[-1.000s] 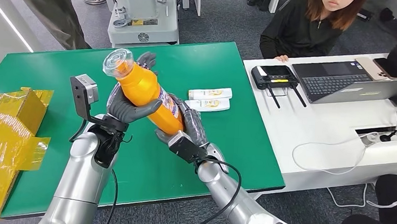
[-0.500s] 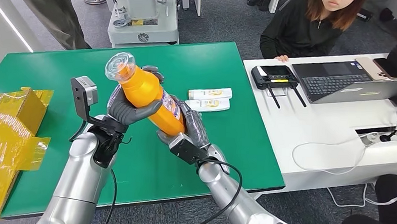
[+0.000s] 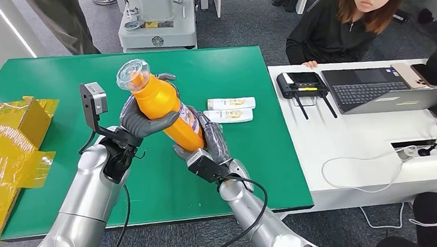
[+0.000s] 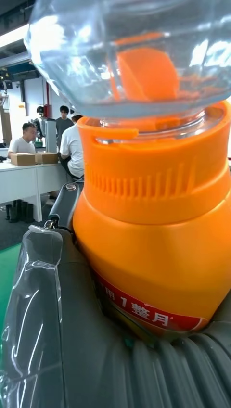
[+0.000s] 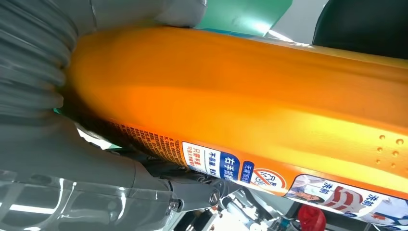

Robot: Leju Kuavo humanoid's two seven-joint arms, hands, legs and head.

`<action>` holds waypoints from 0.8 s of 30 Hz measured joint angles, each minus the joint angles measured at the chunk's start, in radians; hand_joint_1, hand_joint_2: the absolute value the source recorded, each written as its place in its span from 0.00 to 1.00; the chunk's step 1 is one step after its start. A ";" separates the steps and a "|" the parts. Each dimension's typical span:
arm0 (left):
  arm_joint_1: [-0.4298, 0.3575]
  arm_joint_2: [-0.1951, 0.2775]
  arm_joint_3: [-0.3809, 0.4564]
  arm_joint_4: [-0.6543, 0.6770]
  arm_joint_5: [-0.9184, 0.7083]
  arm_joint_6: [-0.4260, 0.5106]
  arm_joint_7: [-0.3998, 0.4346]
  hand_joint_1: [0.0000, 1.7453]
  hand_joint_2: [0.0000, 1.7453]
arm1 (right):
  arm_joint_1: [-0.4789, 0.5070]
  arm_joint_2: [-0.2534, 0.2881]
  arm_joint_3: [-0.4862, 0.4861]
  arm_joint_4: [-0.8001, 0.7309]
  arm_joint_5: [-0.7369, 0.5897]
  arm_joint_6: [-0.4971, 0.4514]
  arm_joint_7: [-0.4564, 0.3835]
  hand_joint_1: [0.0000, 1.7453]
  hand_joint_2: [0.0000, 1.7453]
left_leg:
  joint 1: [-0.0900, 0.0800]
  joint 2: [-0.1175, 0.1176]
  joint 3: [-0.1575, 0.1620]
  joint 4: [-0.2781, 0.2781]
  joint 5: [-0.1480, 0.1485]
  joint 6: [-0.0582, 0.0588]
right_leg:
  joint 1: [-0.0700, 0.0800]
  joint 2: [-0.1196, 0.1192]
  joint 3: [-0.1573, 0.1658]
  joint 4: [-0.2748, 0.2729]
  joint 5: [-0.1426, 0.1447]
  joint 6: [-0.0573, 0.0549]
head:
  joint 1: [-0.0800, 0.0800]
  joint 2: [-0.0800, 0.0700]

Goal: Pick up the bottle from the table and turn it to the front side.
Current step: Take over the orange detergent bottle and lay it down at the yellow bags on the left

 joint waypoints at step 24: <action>0.005 0.030 0.000 0.009 -0.153 0.039 -0.136 1.00 1.00 | 0.154 0.000 0.042 -0.118 -0.093 0.111 -0.047 0.00 1.00 | 0.000 0.000 0.000 0.000 0.000 0.000 | 0.000 0.000 0.000 0.000 0.000 0.000 | 0.000 0.000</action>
